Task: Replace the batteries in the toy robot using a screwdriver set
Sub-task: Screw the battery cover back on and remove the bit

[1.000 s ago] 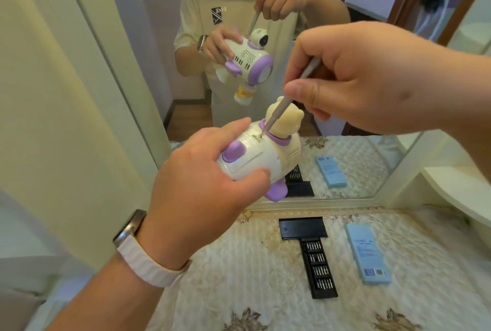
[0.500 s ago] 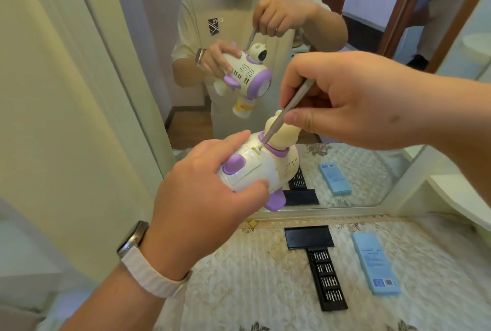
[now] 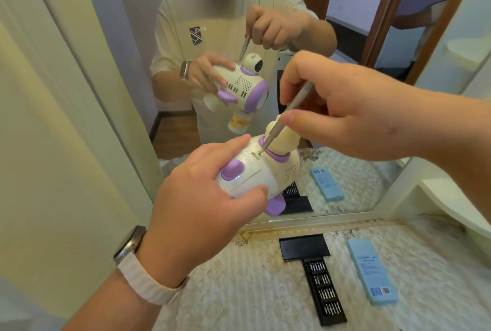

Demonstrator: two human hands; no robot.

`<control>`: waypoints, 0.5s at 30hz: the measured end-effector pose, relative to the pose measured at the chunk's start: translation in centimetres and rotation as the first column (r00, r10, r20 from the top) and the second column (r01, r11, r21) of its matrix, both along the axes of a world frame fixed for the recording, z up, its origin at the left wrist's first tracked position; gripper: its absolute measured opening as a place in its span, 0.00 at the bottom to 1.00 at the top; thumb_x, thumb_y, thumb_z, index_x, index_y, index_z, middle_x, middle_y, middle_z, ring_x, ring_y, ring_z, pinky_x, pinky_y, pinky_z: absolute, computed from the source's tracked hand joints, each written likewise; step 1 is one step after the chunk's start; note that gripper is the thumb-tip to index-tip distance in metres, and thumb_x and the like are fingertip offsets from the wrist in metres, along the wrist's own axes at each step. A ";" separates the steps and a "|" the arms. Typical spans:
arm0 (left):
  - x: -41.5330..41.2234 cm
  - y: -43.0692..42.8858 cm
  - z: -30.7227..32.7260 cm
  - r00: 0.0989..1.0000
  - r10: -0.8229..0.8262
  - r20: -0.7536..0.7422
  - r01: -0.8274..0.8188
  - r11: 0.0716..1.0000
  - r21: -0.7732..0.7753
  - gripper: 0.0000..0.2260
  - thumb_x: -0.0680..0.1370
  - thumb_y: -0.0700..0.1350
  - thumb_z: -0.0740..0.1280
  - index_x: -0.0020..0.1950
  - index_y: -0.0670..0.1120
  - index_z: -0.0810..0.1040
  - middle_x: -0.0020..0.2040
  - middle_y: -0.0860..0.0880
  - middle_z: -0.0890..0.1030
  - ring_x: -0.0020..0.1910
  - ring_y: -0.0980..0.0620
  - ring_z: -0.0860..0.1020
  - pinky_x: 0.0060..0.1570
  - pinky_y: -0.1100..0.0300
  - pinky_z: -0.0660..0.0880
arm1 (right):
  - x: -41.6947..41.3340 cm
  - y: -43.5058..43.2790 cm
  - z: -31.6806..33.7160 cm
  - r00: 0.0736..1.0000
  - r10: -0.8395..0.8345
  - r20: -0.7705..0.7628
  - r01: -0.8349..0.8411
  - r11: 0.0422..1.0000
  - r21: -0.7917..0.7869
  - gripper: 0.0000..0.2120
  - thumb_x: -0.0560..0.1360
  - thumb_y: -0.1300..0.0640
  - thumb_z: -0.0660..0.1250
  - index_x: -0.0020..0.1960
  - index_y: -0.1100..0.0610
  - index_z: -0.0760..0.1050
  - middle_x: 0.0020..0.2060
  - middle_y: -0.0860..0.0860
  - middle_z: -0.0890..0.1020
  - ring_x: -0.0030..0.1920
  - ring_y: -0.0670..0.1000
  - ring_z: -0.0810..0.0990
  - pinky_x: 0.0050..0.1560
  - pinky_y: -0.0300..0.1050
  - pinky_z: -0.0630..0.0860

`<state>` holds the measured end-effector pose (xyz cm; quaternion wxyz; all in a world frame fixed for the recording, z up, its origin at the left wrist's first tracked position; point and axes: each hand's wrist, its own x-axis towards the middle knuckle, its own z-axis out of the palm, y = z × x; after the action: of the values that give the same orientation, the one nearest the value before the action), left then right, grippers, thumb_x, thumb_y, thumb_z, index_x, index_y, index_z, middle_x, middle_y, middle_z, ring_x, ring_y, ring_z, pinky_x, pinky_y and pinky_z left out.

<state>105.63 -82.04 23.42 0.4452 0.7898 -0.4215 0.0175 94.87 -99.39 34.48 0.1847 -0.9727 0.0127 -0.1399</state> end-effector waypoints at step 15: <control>0.6 0.1 -0.8 1.000 0.015 0.003 -0.015 1.000 0.027 0.30 0.62 0.62 0.66 0.65 0.66 0.76 0.55 0.68 0.78 0.54 0.66 0.76 0.44 0.73 0.71 | 0.5 -0.1 -0.8 0.998 0.014 -0.055 -0.017 0.999 -0.048 0.09 0.69 0.43 0.63 0.47 0.45 0.70 0.39 0.41 0.79 0.42 0.40 0.78 0.42 0.33 0.74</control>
<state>106.20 -81.93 22.64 0.4340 0.7987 -0.4166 0.0163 95.40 -99.52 33.68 0.1616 -0.9804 0.0067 -0.1120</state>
